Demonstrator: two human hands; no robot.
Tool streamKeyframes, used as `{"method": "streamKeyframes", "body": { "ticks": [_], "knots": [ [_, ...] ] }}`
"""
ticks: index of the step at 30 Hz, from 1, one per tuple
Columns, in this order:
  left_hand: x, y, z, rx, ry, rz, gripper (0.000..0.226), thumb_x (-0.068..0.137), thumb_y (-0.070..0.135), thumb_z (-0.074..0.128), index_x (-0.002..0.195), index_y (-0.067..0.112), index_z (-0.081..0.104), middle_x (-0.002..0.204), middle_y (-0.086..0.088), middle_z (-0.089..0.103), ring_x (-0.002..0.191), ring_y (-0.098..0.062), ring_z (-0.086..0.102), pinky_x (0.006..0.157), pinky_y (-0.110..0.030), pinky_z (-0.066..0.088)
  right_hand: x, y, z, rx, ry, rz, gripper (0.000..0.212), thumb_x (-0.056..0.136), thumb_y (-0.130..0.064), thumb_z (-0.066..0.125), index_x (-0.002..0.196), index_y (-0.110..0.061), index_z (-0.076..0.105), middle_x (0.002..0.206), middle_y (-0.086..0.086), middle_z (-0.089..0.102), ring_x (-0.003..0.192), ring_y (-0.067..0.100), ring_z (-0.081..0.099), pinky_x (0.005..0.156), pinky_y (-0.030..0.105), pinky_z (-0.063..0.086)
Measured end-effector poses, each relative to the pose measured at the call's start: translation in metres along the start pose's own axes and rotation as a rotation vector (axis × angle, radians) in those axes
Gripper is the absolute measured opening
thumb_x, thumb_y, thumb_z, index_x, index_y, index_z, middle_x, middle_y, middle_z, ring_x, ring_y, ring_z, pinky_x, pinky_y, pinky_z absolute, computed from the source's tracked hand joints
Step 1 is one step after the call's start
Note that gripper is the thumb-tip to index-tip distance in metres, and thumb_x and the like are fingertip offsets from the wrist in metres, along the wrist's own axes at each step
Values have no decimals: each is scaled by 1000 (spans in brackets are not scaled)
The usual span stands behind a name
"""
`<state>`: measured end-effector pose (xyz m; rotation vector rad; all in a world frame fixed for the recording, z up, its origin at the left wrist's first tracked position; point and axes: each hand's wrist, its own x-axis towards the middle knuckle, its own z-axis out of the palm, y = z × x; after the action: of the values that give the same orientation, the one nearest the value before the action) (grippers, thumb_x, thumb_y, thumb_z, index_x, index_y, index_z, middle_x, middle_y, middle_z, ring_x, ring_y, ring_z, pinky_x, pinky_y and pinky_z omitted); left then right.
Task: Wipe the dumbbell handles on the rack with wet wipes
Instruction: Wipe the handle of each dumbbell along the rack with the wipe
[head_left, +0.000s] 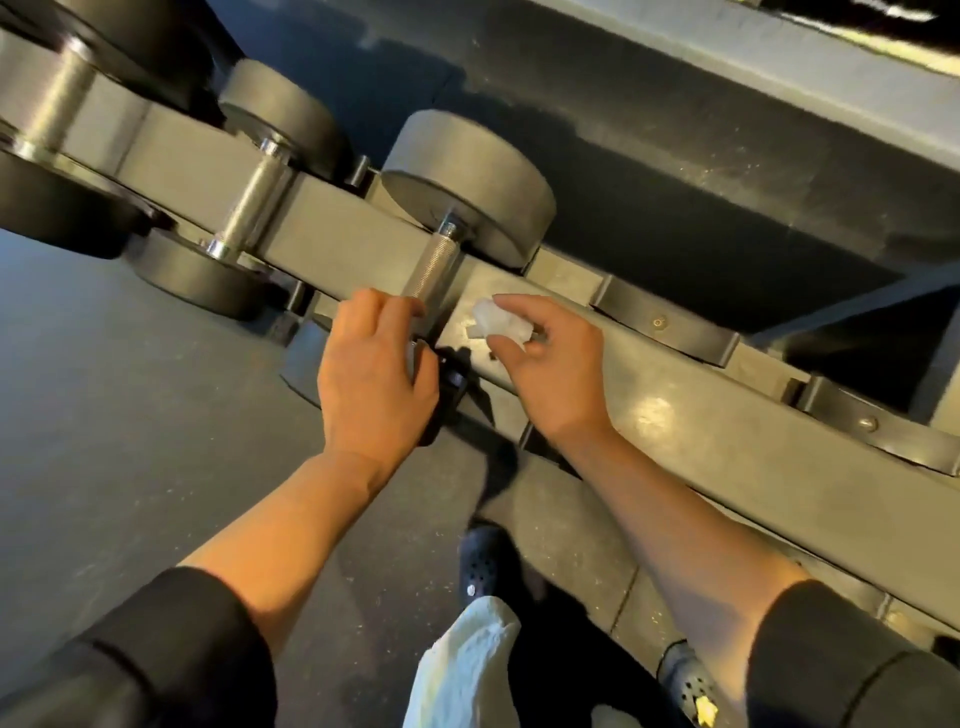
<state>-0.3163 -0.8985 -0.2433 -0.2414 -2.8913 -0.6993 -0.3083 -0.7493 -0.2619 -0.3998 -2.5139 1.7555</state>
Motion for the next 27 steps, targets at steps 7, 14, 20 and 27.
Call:
{"method": "streamKeyframes", "body": {
  "ticks": [7,14,20,27],
  "knots": [
    [26,-41,0,129,-98,145,31,84,29,62,108,10,58,97,-9,52,87,-21,45,71,-33,42,31,-4,45,-84,150,-16,28,83,-3,66,109,-12,67,107,-1,66,98,6,59,87,8,44],
    [26,-42,2,110,-105,106,56,80,40,57,127,9,51,96,-8,51,85,-19,43,71,-30,40,57,-4,69,-95,258,16,23,84,-4,64,103,-16,65,103,-5,62,96,6,57,85,16,47],
    [27,-41,3,75,-115,92,46,81,35,61,119,9,55,91,-7,51,82,-19,44,69,-36,45,31,10,82,7,173,-53,12,78,0,66,87,-8,64,86,0,61,81,17,58,73,29,50],
    [27,-43,4,52,-114,82,43,82,31,60,116,6,57,90,-8,51,80,-19,44,67,-33,43,10,13,81,180,-70,132,11,77,2,66,82,-7,71,82,4,66,76,13,63,69,27,52]
  ]
}}
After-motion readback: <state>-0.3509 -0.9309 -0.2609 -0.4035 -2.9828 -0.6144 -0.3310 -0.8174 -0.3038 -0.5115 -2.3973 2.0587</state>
